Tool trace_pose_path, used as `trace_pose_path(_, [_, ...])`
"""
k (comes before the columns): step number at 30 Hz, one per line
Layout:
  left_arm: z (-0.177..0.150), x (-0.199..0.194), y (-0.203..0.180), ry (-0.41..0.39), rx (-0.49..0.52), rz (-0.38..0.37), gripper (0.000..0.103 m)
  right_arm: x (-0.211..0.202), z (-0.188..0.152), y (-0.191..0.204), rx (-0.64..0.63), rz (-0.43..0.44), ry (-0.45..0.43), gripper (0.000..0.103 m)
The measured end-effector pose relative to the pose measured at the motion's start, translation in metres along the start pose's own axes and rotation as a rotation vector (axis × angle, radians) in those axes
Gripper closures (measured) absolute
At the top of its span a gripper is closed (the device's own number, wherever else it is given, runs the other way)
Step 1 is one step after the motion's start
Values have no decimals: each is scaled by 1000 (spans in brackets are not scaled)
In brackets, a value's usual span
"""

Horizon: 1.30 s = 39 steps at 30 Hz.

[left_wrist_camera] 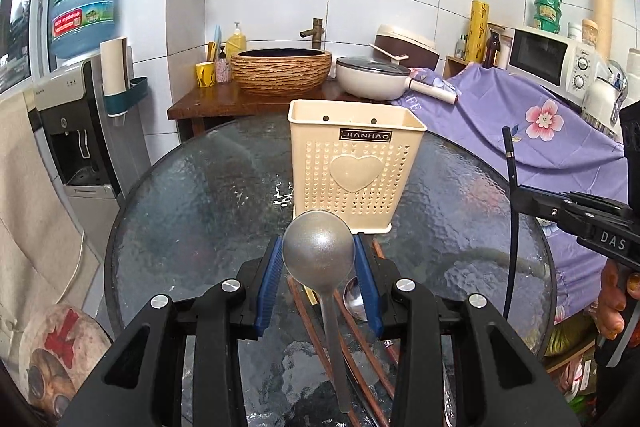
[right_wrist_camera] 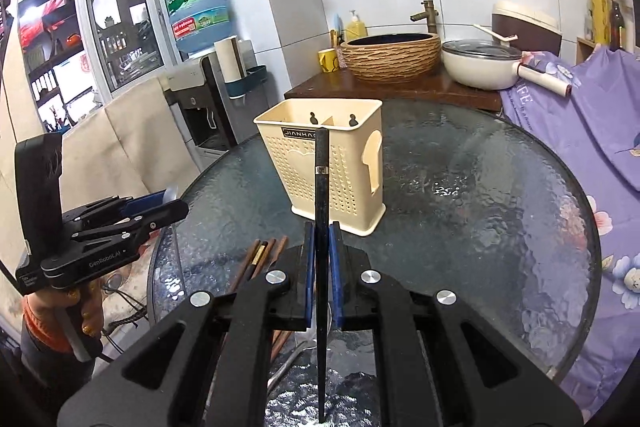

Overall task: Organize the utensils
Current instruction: 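Lift the black chopstick with the right tool while the left tool carries the spoon over the holder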

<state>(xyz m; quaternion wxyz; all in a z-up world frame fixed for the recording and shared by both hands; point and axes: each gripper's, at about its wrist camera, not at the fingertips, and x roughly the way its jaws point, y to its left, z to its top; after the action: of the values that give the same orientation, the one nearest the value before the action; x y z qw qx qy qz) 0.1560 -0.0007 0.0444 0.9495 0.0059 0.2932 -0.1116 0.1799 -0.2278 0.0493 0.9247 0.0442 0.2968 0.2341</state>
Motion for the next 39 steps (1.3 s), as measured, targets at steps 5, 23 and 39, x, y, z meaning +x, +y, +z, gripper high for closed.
trace_pose_path(5, [0,-3,-1,-10,-3,-1,68,-8,-1,-1,6,7,-11,95])
trace_pose_path(23, [43,-2,2,-81,-18,-45,68,-38,43,10,-22,44,-98,95])
trace_pose_path(39, [190,23,14,-344,-143,65,68,-35,190,33,-64,-51,-334,95])
